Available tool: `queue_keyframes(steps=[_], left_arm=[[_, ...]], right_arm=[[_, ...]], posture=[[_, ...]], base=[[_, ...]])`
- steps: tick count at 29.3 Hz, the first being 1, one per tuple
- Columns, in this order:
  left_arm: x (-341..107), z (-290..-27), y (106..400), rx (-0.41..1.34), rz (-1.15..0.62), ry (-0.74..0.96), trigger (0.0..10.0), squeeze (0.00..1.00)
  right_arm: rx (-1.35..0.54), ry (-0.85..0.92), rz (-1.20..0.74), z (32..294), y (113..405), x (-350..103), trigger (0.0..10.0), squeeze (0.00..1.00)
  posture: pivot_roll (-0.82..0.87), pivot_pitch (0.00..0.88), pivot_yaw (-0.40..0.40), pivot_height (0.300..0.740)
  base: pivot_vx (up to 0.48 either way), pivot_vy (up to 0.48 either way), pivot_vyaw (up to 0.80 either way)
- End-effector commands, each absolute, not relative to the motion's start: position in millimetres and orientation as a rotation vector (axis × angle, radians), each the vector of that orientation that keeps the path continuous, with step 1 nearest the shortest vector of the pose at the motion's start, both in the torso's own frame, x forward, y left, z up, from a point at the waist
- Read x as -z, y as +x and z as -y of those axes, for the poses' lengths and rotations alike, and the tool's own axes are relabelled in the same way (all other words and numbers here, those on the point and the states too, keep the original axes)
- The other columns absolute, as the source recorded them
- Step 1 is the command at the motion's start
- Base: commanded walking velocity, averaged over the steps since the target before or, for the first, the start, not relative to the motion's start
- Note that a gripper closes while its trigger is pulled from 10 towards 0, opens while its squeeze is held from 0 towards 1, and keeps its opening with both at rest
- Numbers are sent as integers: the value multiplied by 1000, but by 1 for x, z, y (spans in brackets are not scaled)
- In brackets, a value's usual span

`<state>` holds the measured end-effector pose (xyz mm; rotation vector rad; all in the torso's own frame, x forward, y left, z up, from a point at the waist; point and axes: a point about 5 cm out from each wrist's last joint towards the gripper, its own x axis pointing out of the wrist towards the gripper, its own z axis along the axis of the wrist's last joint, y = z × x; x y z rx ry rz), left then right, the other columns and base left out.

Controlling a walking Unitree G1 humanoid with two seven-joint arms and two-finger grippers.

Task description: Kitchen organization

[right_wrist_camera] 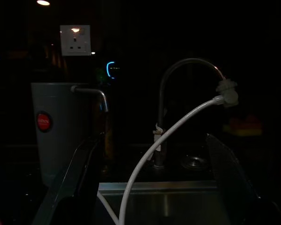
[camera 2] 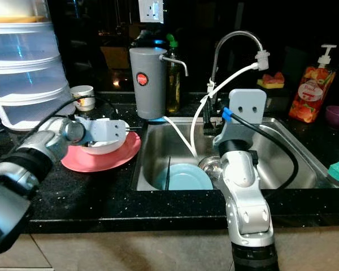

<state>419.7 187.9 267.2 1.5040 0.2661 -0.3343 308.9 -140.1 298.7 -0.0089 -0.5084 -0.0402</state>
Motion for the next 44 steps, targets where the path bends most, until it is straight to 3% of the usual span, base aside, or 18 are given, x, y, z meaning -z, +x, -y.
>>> queue_keyframes(steps=[1, 9, 11, 12, 13, 14, 15, 32, 33, 34, 35, 38, 42, 44], left_arm=[[-266, -186, 421, 337, -275, 1516, 10000, 0], [-265, -177, 425, 274, -236, 1508, 10000, 0], [-265, -176, 425, 260, -225, 1506, 9608, 0], [-266, -176, 426, 239, -214, 1500, 6039, 0], [-266, -176, 426, 239, -214, 1500, 6039, 0], [-267, -175, 427, 221, -205, 1490, 4667, 0], [-267, -175, 427, 208, -199, 1487, 0, 0], [-263, -189, 426, 153, -232, 1458, 0, 0], [-268, -187, 427, 134, -205, 1461, 1608, 0], [-272, -186, 427, 121, -185, 1463, 1608, 0], [-282, -182, 428, 95, -131, 1469, 10000, 0], [-289, -180, 429, 78, -95, 1472, 10000, 0], [-350, -127, 425, 31, 340, 1384, 10000, 0], [-359, -117, 423, 34, 407, 1355, 10000, 0]], right_arm=[[47, -17, 519, 141, 310, -301, 10000, 0], [62, -30, 526, 145, 307, -304, 10000, 0], [66, -30, 526, 146, 306, -304, 10000, 0], [69, -31, 525, 146, 306, -303, 10000, 0], [69, -31, 525, 146, 306, -303, 10000, 0], [72, -32, 525, 147, 305, -303, 10000, 0], [74, -32, 525, 147, 305, -303, 10000, 0], [71, -27, 517, 146, 307, -303, 10000, 0], [69, -26, 517, 146, 307, -303, 10000, 0], [68, -26, 516, 146, 307, -303, 10000, 0], [68, -25, 516, 146, 308, -303, 10000, 0], [67, -25, 516, 146, 308, -303, 10000, 0], [62, -22, 517, 145, 308, -303, 10000, 0], [62, -22, 517, 144, 308, -303, 10000, 0]], posture=[[0, 0, -7, 740], [-41, 0, 0, 740], [-45, 0, 2, 740], [-48, 0, 3, 740], [-48, 0, 3, 740], [-50, 0, 4, 740], [-53, 0, 6, 740], [-33, 0, -7, 740], [-33, 0, -9, 740], [-32, 0, -9, 740], [-30, 0, -11, 740], [-30, 0, -11, 740], [-27, 0, -11, 740], [-27, 0, -11, 740]], base=[[0, 0, 0], [0, 0, 0], [0, 0, 0], [0, 0, 0], [0, 0, 0], [0, 0, 0], [0, 0, 0], [0, 0, 0], [0, 0, 0], [0, 0, 0], [0, 0, 0], [0, 0, 0], [0, 0, 0], [0, 0, 0]])
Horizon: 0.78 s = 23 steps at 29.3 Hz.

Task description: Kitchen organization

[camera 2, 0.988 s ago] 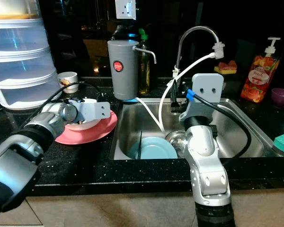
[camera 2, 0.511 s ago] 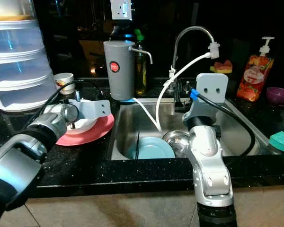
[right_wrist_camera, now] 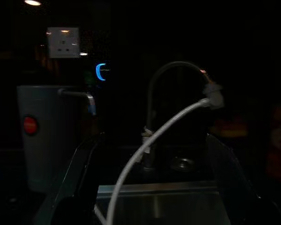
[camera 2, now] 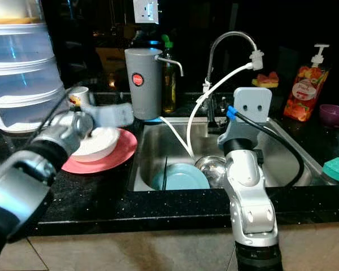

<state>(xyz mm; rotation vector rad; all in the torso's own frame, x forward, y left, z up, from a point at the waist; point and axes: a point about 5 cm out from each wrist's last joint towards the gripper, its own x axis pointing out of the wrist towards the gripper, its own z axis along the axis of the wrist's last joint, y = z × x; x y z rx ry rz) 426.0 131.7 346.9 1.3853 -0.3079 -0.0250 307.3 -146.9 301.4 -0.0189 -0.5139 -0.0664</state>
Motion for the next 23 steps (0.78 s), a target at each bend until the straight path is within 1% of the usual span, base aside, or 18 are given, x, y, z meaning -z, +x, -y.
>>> queue_keyframes(steps=[1, 2, 4, 5, 6, 9, 10, 12, 13, 14, 15, 16, 17, 18, 20, 21, 22, 23], left_arm=[[-365, -105, 420, 71, 463, 1286, 10000, 0], [-365, -105, 420, 71, 463, 1286, 10000, 0], [-369, -76, 413, 238, 526, 1027, 10000, 0], [-369, -76, 413, 238, 526, 1027, 10000, 0], [-370, -64, 410, 305, 547, 933, 10000, 0], [-371, -50, 407, 354, 557, 851, 10000, 0], [-378, -25, 402, 432, 520, 647, 10000, 0], [-378, -25, 402, 432, 520, 647, 10000, 0], [-379, -17, 401, 475, 472, 535, 10000, 0], [-379, -17, 401, 475, 472, 535, 10000, 0], [-370, -12, 403, 515, 374, 439, 10000, 0], [-370, -12, 403, 515, 374, 439, 10000, 0], [-354, -9, 406, 549, 263, 373, 10000, 0], [-354, -9, 406, 549, 263, 373, 10000, 0], [-336, -6, 407, 595, 162, 333, 10000, 0], [-318, -5, 408, 636, 88, 372, 10000, 0], [-318, -5, 408, 636, 88, 372, 10000, 0], [-302, -8, 408, 667, 59, 502, 10000, 0]], right_arm=[[62, -21, 518, 144, 308, -303, 10000, 0], [62, -21, 518, 144, 308, -303, 10000, 0], [67, -23, 523, 145, 307, -304, 10000, 0], [67, -23, 523, 145, 307, -304, 10000, 0], [68, -24, 525, 145, 307, -304, 10000, 0], [73, -30, 528, 146, 307, -305, 10000, 0], [90, -65, 534, 150, 307, -307, 10000, 0], [90, -65, 534, 150, 307, -307, 10000, 0], [97, -93, 530, 152, 307, -307, 10000, 0], [97, -93, 530, 152, 307, -307, 10000, 0], [107, -165, 490, 157, 312, -303, 10000, 0], [107, -165, 490, 157, 312, -303, 10000, 0], [87, -214, 415, 163, 317, -295, 10000, 0], [87, -214, 415, 163, 317, -295, 10000, 0], [69, -254, 335, 171, 323, -285, 10000, 0], [27, -261, 251, 180, 329, -276, 10000, 0], [27, -261, 251, 180, 329, -276, 10000, 0], [-3, -305, 198, 190, 334, -272, 10000, 0]], posture=[[-27, 0, -11, 740], [-27, 0, -11, 740], [-33, 0, 5, 740], [-33, 0, 5, 740], [-36, 0, 9, 740], [-45, 0, 25, 740], [-59, 1, 43, 740], [-59, 1, 43, 740], [-62, 2, 49, 740], [-62, 2, 49, 740], [-87, 18, 78, 740], [-87, 18, 78, 740], [-107, 29, 90, 740], [-107, 29, 90, 740], [-116, 40, 95, 740], [-122, 46, 96, 740], [-122, 46, 96, 740], [-124, 52, 93, 740]], base=[[0, 0, 0], [0, 0, 0], [0, 0, 0], [0, 0, 0], [0, 0, 0], [0, 0, 0], [0, 0, 0], [0, 0, 0], [0, 0, 0], [0, 0, 0], [0, 0, 0], [0, 0, 0], [0, 0, 0], [0, 0, 0], [0, 0, 0], [0, 0, 0], [0, 0, 0], [0, 0, 0]])
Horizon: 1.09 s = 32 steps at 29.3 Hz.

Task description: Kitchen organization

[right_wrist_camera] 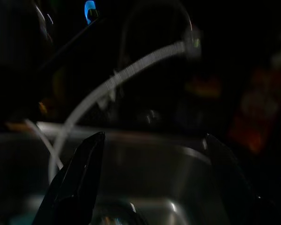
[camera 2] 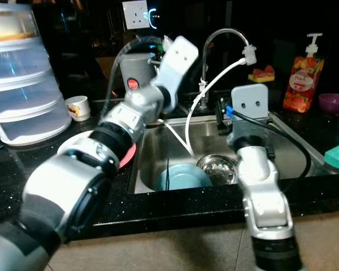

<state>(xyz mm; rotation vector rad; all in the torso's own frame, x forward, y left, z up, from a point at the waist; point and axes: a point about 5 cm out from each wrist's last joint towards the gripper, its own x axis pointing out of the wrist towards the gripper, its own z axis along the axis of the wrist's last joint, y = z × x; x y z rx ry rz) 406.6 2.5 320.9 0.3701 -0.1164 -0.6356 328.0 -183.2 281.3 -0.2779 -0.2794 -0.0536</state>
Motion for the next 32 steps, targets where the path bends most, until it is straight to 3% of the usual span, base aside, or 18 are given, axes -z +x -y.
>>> queue_keyframes(steps=[1, 3, 9, 10, 11, 12, 13, 15, 16, 22, 23, 32], left_arm=[[-302, -8, 408, 667, 59, 502, 10000, 0], [-275, -23, 411, 692, 22, 785, 10000, 0], [-259, -45, 413, 724, -6, 828, 10000, 0], [-256, -50, 412, 736, 13, 797, 10000, 251], [-256, -50, 412, 736, 13, 797, 10000, 251], [-253, -53, 412, 743, 11, 782, 10000, 569], [-250, -55, 412, 751, 7, 768, 10000, 733], [-249, -55, 412, 755, 6, 767, 10000, 733], [-247, -55, 410, 775, 17, 752, 10000, 1000], [-258, -53, 406, 857, 120, 577, 10000, 1000], [-262, -53, 405, 859, 145, 558, 10000, 0], [-330, -61, 383, 924, 447, 223, 10000, 0]], right_arm=[[-3, -305, 198, 190, 334, -272, 10000, 0], [-32, -351, 162, 206, 342, -277, 10000, 0], [-79, -372, 182, 208, 351, -290, 10000, 0], [-130, -386, 194, 199, 356, -295, 10000, 0], [-130, -386, 194, 199, 356, -295, 10000, 0], [-153, -389, 197, 194, 358, -296, 10000, 0], [-180, -389, 199, 190, 359, -297, 10000, 0], [-189, -388, 199, 189, 359, -298, 10000, 0], [-209, -384, 200, 184, 360, -298, 10000, 0], [-288, -348, 221, 170, 364, -302, 10000, 0], [-290, -345, 227, 169, 364, -304, 10000, 0], [-266, -319, 304, 167, 351, -320, 10000, 0]], posture=[[-124, 52, 93, 740], [-108, 82, 54, 740], [-91, 98, 10, 740], [-79, 106, -17, 740], [-79, 106, -17, 740], [-75, 108, -24, 740], [-71, 111, -39, 740], [-71, 111, -39, 740], [-68, 111, -51, 740], [-59, 109, -84, 740], [-57, 108, -85, 740], [-53, 115, -76, 740]], base=[[0, 0, 0], [0, 0, 0], [0, 0, 0], [0, 0, 0], [0, 0, 0], [0, 0, 0], [0, 0, 0], [0, 0, 0], [0, 0, 0], [0, 0, 0], [0, 0, 0], [0, 0, 0]])
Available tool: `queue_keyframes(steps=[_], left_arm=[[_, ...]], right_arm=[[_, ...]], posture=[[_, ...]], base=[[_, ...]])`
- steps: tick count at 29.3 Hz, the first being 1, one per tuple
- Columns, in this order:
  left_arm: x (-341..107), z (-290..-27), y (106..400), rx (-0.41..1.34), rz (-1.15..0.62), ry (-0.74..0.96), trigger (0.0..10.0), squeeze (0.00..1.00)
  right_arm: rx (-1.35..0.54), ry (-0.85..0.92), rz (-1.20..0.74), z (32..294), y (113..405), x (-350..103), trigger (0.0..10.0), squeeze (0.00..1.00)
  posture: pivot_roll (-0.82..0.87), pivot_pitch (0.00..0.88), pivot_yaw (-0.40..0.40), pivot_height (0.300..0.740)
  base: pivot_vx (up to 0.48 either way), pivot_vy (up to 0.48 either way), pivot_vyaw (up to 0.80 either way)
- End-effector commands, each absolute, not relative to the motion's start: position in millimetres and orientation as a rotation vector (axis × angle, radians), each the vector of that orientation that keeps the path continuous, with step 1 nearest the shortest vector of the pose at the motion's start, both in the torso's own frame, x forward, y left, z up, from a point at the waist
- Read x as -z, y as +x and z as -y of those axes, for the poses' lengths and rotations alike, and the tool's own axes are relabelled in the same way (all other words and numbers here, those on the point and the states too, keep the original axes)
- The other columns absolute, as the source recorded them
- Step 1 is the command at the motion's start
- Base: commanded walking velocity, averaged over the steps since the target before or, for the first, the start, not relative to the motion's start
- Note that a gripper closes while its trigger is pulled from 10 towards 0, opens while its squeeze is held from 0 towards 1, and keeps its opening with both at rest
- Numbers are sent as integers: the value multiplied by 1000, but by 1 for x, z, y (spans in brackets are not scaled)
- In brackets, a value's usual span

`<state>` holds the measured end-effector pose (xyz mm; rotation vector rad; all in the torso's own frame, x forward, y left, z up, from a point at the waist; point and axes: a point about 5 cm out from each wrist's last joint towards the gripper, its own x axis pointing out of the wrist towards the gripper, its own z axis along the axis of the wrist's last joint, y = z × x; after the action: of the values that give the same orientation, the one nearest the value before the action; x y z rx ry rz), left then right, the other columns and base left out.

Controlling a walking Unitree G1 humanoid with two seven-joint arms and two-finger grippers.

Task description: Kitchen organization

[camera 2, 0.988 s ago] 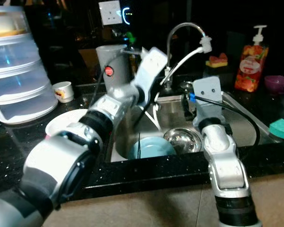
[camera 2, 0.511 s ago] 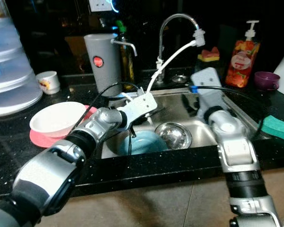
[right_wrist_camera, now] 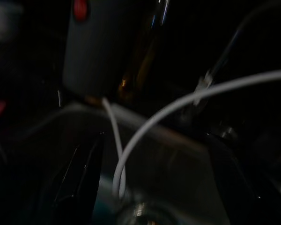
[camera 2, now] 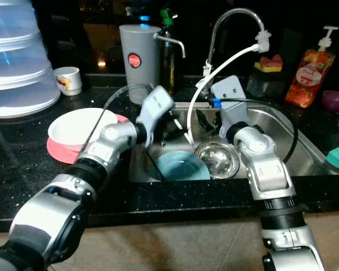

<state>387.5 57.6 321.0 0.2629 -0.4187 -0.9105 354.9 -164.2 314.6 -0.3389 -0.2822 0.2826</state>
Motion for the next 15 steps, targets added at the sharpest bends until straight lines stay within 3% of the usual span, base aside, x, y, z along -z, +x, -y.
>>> queue_keyframes(steps=[1, 6, 9, 11, 15], left_arm=[[-337, -64, 378, 918, 477, 194, 10000, 0], [-349, -92, 341, 856, 543, 38, 10000, 0], [-339, -96, 333, 818, 530, 62, 10000, 0], [-319, -103, 311, 669, 587, 96, 10000, 0], [-311, -103, 302, 623, 575, 117, 10000, 0]], right_arm=[[-260, -311, 316, 167, 348, -322, 10000, 0], [-220, -245, 374, 168, 331, -328, 10000, 0], [-214, -227, 381, 169, 326, -327, 10000, 0], [-186, -159, 399, 170, 315, -323, 10000, 0], [-163, -109, 411, 171, 309, -321, 10000, 0]], posture=[[-51, 116, -75, 740], [-32, 130, -57, 740], [-24, 134, -54, 740], [-9, 139, -58, 740], [-2, 141, -60, 740]], base=[[0, 0, 0], [0, 0, 0], [0, 0, 0], [0, 0, 0], [0, 0, 0]])
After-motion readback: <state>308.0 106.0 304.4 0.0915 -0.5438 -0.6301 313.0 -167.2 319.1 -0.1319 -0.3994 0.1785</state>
